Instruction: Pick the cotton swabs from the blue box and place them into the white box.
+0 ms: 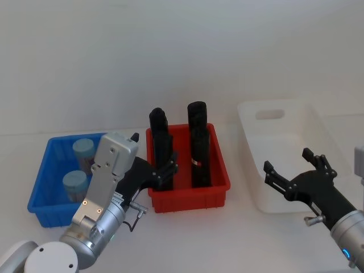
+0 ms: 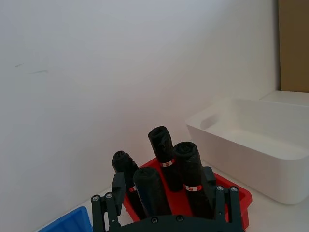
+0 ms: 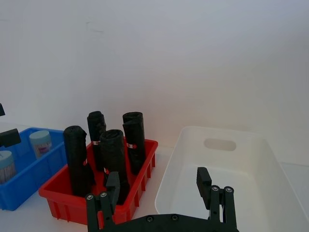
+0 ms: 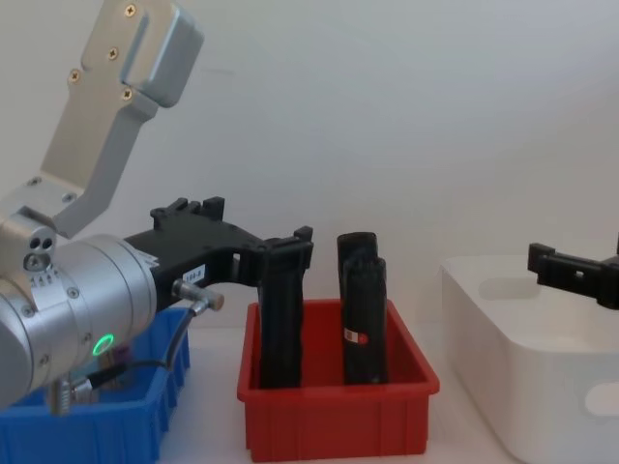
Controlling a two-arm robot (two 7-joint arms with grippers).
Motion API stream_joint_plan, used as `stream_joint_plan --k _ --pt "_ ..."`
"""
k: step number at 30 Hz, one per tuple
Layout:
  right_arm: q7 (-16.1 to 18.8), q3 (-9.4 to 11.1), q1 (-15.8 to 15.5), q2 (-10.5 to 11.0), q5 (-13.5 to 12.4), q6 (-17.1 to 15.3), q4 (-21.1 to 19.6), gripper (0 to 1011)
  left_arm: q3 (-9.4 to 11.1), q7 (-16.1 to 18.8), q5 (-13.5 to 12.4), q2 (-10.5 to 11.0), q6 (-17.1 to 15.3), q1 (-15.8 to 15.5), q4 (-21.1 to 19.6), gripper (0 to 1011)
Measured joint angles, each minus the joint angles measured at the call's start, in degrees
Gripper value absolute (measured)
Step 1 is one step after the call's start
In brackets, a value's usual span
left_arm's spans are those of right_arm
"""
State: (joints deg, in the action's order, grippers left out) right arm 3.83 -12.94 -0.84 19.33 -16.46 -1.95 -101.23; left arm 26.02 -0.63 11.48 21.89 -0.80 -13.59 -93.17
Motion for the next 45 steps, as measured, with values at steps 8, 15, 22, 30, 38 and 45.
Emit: stream_joint_plan --k 8,15,22,30,38,45 --pt "0.0 0.0 0.0 0.0 0.0 0.0 0.0 1003 0.0 0.0 0.0 0.0 0.0 0.0 0.0 1004" --pt "0.0 0.0 0.0 0.0 0.0 0.0 0.0 1003 0.0 0.0 0.0 0.0 0.0 0.0 0.0 1004" --pt "0.0 0.0 0.0 0.0 0.0 0.0 0.0 1003 0.0 0.0 0.0 0.0 0.0 0.0 0.0 1004" --pt "0.0 0.0 0.0 0.0 0.0 0.0 0.0 1003 0.0 0.0 0.0 0.0 0.0 0.0 0.0 1004" --pt "0.0 0.0 0.0 0.0 0.0 0.0 0.0 1003 0.0 0.0 0.0 0.0 0.0 0.0 0.0 1004" --pt "0.0 0.0 0.0 0.0 0.0 0.0 0.0 1003 0.0 0.0 0.0 0.0 0.0 0.0 0.0 1004"
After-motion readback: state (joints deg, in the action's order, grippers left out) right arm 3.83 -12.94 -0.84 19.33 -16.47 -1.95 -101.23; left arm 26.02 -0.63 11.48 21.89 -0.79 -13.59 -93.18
